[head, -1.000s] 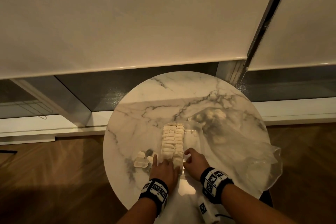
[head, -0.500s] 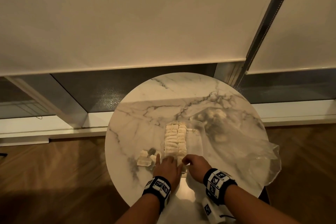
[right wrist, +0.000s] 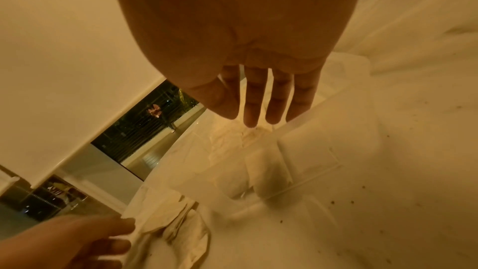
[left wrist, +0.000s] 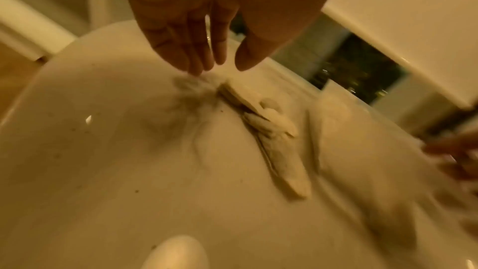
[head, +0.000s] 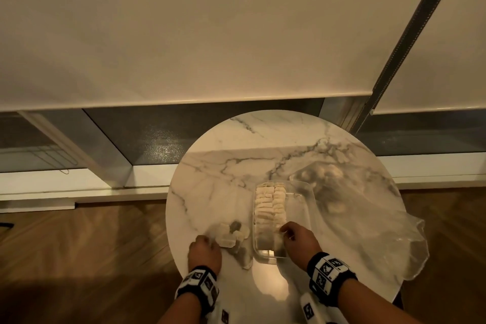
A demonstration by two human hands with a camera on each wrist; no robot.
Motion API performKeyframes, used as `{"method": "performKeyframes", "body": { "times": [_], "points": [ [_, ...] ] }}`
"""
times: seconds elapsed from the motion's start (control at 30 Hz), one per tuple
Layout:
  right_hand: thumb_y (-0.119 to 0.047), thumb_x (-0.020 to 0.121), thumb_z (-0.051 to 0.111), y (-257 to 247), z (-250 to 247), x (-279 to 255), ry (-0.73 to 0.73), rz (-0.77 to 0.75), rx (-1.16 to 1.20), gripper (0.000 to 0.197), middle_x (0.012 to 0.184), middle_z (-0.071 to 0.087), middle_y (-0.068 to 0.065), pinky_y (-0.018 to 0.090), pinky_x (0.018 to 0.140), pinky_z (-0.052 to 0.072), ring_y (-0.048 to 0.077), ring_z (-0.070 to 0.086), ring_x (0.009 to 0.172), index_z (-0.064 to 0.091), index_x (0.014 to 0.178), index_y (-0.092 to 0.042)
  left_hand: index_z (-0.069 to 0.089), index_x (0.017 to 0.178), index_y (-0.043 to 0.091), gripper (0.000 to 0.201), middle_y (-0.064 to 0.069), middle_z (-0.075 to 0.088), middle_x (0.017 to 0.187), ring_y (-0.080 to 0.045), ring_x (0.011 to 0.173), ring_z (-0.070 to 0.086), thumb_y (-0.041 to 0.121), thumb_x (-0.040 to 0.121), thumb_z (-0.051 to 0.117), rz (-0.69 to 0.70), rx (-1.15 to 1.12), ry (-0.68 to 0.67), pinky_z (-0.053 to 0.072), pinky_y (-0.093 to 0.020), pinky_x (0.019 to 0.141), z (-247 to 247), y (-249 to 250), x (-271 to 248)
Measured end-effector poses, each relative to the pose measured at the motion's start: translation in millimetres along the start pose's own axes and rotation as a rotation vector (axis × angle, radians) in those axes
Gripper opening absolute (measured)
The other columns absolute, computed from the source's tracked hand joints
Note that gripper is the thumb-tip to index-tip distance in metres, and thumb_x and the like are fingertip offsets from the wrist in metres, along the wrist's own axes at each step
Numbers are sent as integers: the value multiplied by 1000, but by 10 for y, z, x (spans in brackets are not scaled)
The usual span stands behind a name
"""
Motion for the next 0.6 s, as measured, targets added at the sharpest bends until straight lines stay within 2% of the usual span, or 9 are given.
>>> {"method": "performKeyframes", "body": {
  "times": [0.07,0.13,0.2,0.3,0.43,0.6],
  "points": [
    [-11,95,49,8,21,-1,27,26,17,21,95,65,-4,5,53,40,-2,57,71,63,105,-23,64,111,8,40,-16,66,114,-34,107,60,42,91,59,-131,-27,-113,47,-33,89,51,-169,115],
    [-12,94,50,27,56,3,44,48,13,20,96,66,-4,7,58,38,2,58,77,63,104,-25,68,110,11,49,-13,68,114,-33,107,61,54,88,59,-170,-37,-191,48,-32,90,106,-211,188],
    [-13,94,50,48,100,10,49,67,14,20,96,65,-5,7,58,37,3,58,79,62,103,-26,70,107,13,51,-11,69,111,-32,105,62,58,84,62,-174,-77,-217,47,-31,89,156,-187,238],
    [-12,93,50,57,133,-4,52,82,13,21,94,65,-6,7,57,35,4,57,79,63,103,-25,72,100,15,45,-10,71,105,-31,100,64,54,79,70,-186,-110,-219,50,-31,88,195,-132,262],
    [-14,93,51,85,125,-34,63,98,31,19,93,65,-5,8,60,37,7,59,81,63,103,-24,72,102,15,35,-10,72,105,-31,100,65,43,80,73,-186,-102,-214,51,-31,88,200,-137,279],
    [-15,93,55,86,46,-66,94,105,59,17,95,66,-5,19,73,47,10,61,87,64,103,-26,73,98,14,30,-9,74,96,-29,92,67,39,81,73,-150,-164,-201,53,-31,85,171,-183,286]
  ]
}}
Point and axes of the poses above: each hand's wrist, its own x-axis towards the middle knuckle, its own z-axis out of the palm, y = z × x, the point moved 7 cm from there along x, towards the middle knuckle
